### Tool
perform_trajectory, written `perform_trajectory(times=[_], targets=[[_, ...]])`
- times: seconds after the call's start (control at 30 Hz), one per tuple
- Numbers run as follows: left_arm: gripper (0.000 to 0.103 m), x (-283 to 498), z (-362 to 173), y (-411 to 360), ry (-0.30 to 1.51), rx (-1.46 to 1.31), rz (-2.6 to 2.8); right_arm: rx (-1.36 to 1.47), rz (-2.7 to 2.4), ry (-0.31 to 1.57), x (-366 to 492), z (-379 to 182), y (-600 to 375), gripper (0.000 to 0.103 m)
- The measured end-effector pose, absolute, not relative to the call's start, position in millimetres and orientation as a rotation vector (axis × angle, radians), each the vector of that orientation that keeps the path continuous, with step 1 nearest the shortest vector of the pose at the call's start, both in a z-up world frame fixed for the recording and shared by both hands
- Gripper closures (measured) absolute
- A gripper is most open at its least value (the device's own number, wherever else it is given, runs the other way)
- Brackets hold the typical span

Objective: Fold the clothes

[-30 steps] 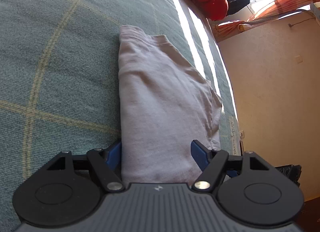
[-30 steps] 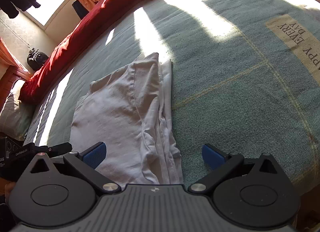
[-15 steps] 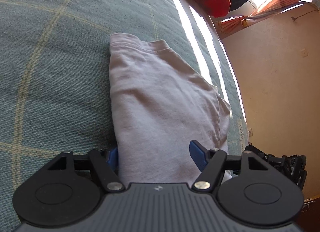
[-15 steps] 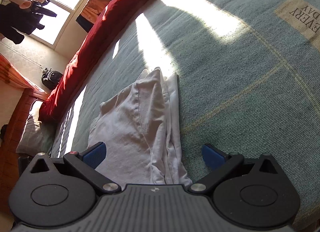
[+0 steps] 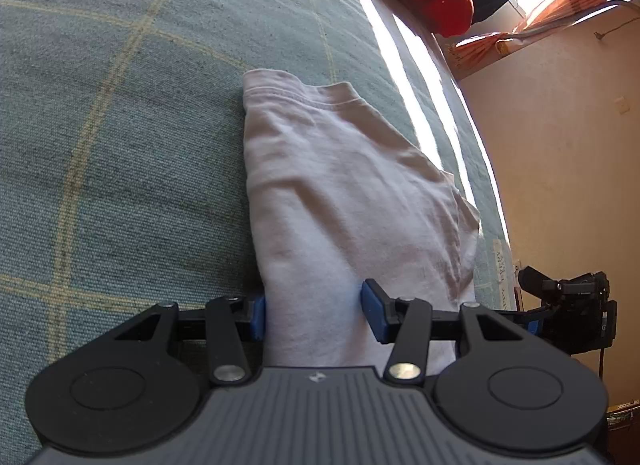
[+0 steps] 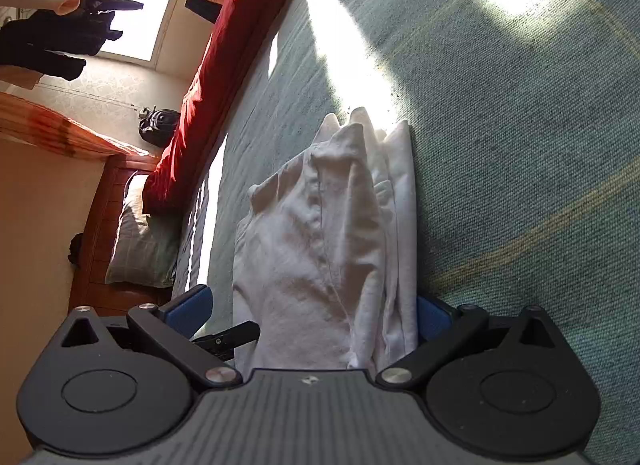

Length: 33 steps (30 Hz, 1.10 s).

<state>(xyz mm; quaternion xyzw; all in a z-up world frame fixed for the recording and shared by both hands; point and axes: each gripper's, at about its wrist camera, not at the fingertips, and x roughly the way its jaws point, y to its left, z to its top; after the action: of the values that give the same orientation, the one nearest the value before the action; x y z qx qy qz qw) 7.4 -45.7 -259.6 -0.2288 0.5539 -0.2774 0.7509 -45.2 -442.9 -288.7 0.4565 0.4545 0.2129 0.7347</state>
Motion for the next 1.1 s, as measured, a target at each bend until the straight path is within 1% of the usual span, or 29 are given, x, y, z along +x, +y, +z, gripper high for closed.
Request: perform_trajectory(times=[0.07, 0.17, 0.37, 0.43, 0.6, 0.67, 0.73, 0.8, 0.83, 0.87, 0.9, 0.93, 0.97, 1.1], targets=[[0.053, 8, -259, -45, 1.208, -0.494, -0.611, 0.965, 0.507, 0.993, -55, -289, -438, 0.0], [0.053, 9, -260, -46, 1.212, -0.498, -0.612, 0.984, 0.494, 0.991, -49, -291, -440, 0.0], [0.053, 7, -260, -46, 1.205, -0.496, -0.612, 1.073, 0.48, 0.987, -16, -297, -445, 0.0], [0.053, 7, -261, -46, 1.204, -0.499, -0.615, 1.058, 0.493, 0.971, -21, -297, -444, 0.0], [0.053, 8, -262, -45, 1.204, -0.498, -0.622, 0.962, 0.57, 1.01, -45, -292, -435, 0.001], [0.053, 8, -262, -45, 1.203, -0.497, -0.622, 0.92, 0.551, 1.041, -43, -290, -436, 0.008], [0.053, 7, -261, -44, 1.203, -0.497, -0.621, 0.954, 0.526, 1.056, -35, -293, -443, 0.015], [0.053, 7, -261, -46, 1.199, -0.49, -0.618, 0.973, 0.502, 1.061, -31, -298, -449, 0.028], [0.053, 6, -260, -46, 1.197, -0.486, -0.616, 0.979, 0.484, 1.066, -30, -302, -453, 0.043], [0.053, 6, -259, -47, 1.196, -0.481, -0.616, 0.989, 0.476, 1.066, -34, -306, -455, 0.065], [0.053, 6, -258, -48, 1.194, -0.474, -0.617, 0.998, 0.467, 1.066, -37, -310, -458, 0.077], [0.053, 6, -258, -49, 1.193, -0.467, -0.618, 1.007, 0.459, 1.065, -41, -313, -461, 0.081], [0.053, 6, -257, -49, 1.192, -0.462, -0.617, 1.016, 0.45, 1.065, -44, -317, -464, 0.083], [0.053, 5, -256, -51, 1.186, -0.44, -0.595, 0.94, 0.4, 1.054, -48, -309, -454, 0.083]])
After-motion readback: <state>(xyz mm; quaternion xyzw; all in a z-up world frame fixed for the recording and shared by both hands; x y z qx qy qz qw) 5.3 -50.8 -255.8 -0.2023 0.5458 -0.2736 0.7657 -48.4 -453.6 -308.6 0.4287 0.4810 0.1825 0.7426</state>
